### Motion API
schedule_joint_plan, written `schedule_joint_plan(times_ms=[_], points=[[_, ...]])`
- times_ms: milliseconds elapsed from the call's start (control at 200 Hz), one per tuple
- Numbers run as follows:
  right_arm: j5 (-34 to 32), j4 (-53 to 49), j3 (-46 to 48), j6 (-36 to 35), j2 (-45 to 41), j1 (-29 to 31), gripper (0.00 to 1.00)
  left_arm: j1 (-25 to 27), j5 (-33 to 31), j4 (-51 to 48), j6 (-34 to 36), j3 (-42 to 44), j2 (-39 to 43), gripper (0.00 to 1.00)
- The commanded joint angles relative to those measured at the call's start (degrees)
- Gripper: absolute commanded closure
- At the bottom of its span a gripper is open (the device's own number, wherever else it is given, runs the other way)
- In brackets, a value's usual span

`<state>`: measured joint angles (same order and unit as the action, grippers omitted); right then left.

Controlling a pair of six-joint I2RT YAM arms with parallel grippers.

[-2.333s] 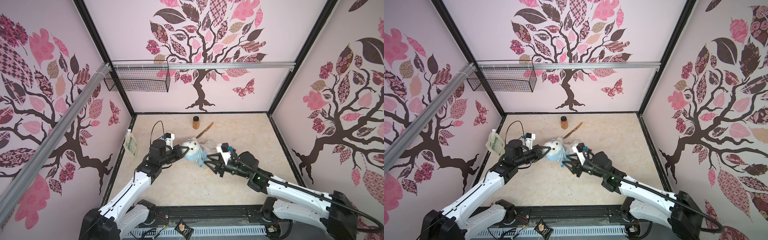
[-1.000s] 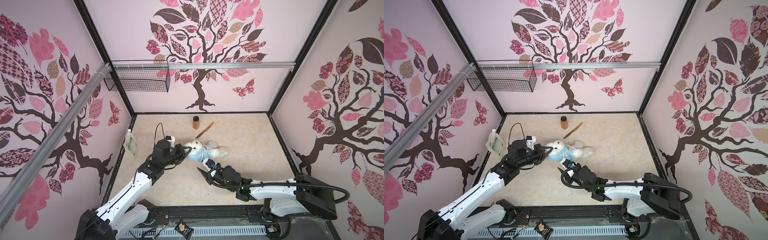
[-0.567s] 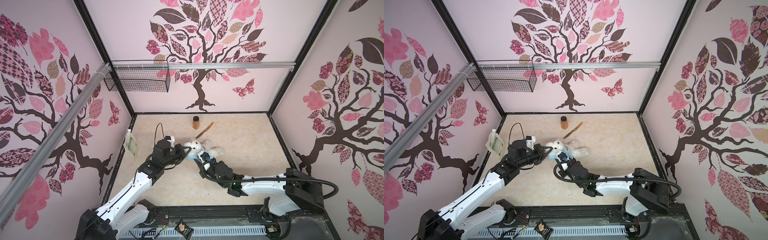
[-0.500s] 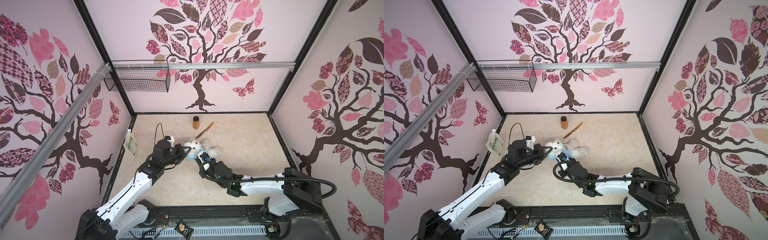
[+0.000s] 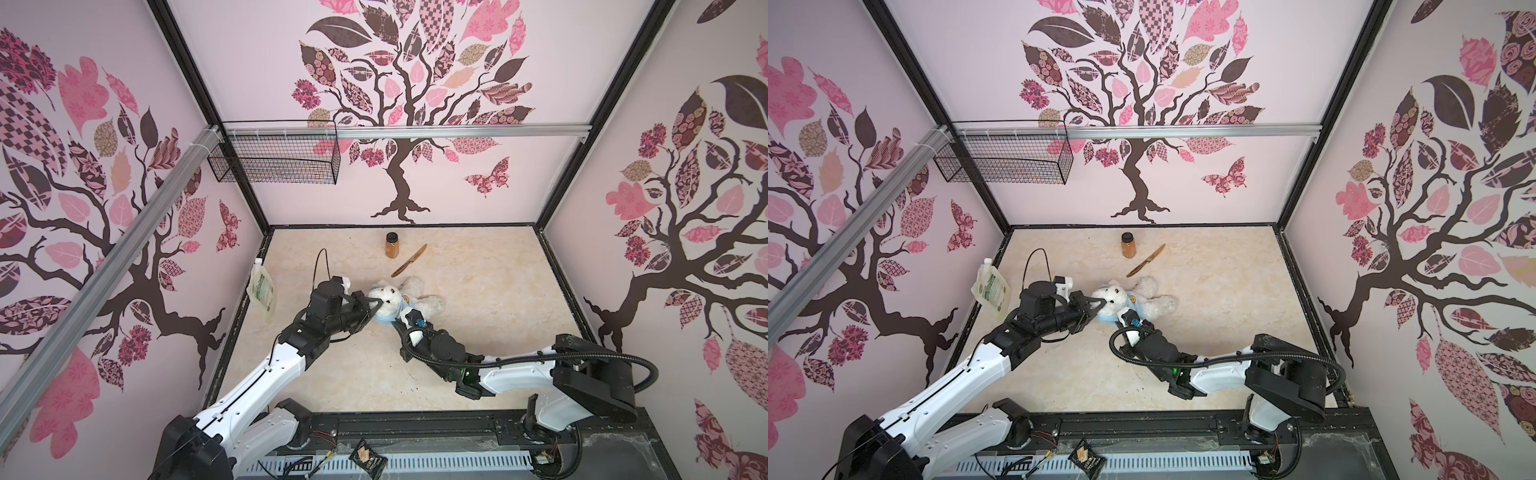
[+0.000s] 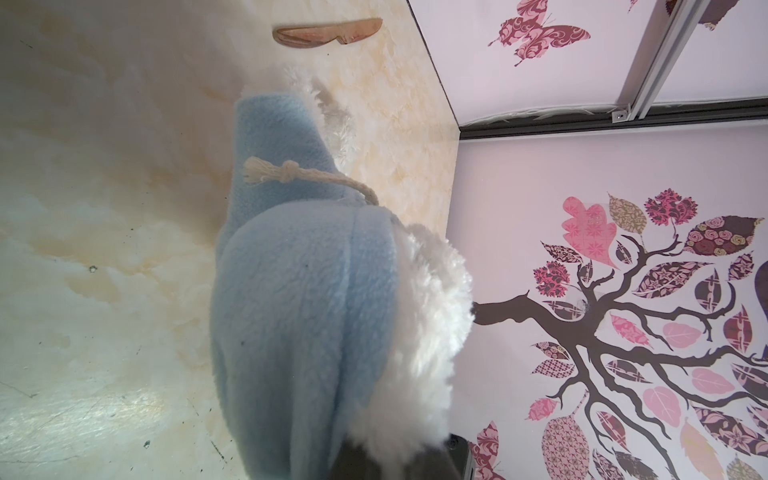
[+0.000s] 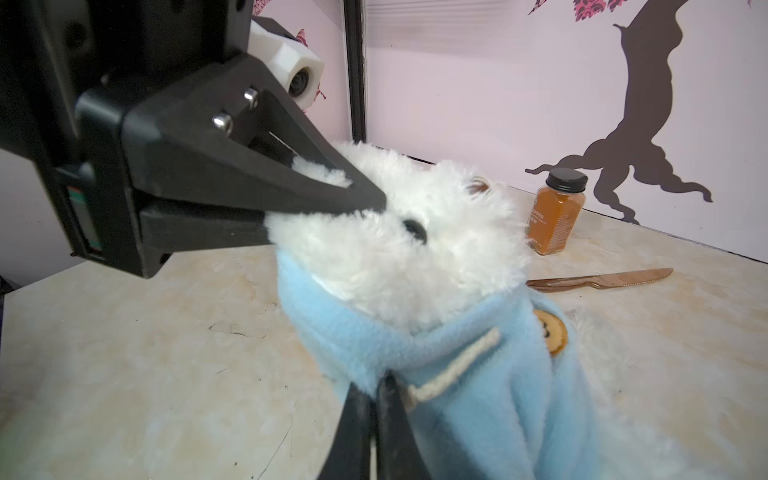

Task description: Dress the teddy bear

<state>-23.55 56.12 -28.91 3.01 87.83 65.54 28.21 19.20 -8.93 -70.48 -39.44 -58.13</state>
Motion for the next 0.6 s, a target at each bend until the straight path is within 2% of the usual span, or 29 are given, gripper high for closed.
schedule_joint_plan(times_ms=[0, 190, 590], points=[[-5.10, -10.19, 4.03, 3.83, 3.15, -1.03, 1.00, -2.63, 1.47, 8.49, -2.59, -4.54, 2.14, 1.00], [-5.72, -12.16, 4.91, 6.23, 2.96, -1.02, 1.00, -5.23, 2.59, 8.51, -3.54, -4.48, 2.99, 1.00], [-6.16, -15.91, 6.58, 9.42, 1.41, -1.03, 1.00, -6.06, 3.21, 8.75, -4.13, -4.93, 3.26, 1.00]])
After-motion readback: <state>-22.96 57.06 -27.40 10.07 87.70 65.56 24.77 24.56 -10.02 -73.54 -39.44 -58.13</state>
